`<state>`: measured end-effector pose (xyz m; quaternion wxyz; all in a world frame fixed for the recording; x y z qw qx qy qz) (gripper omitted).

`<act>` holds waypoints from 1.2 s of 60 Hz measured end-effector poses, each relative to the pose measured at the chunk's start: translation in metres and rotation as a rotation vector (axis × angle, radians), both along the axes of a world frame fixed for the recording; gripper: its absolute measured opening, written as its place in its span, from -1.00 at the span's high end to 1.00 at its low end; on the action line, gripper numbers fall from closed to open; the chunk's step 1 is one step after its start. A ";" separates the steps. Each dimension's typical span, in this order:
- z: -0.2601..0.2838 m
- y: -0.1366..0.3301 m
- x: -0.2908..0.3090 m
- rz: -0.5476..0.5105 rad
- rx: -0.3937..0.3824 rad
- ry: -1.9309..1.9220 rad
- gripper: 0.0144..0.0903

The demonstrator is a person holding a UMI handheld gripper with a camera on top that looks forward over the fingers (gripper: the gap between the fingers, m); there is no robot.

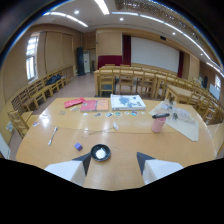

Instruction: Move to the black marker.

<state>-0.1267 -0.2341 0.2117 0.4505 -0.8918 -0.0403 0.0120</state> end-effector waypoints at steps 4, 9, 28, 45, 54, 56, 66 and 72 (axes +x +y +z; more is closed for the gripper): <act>0.015 -0.005 0.007 0.008 -0.002 0.000 -0.89; 0.018 -0.012 0.007 0.014 -0.008 -0.002 -0.90; -0.007 -0.021 0.054 -0.012 -0.044 -0.023 -0.89; -0.031 0.030 0.155 -0.068 -0.049 -0.060 -0.90; -0.031 0.095 0.208 -0.067 -0.014 -0.063 -0.90; -0.031 0.113 0.218 -0.069 -0.002 -0.061 -0.90; -0.037 0.192 0.253 -0.063 0.029 -0.041 -0.90; -0.045 0.227 0.263 -0.051 0.017 -0.024 -0.89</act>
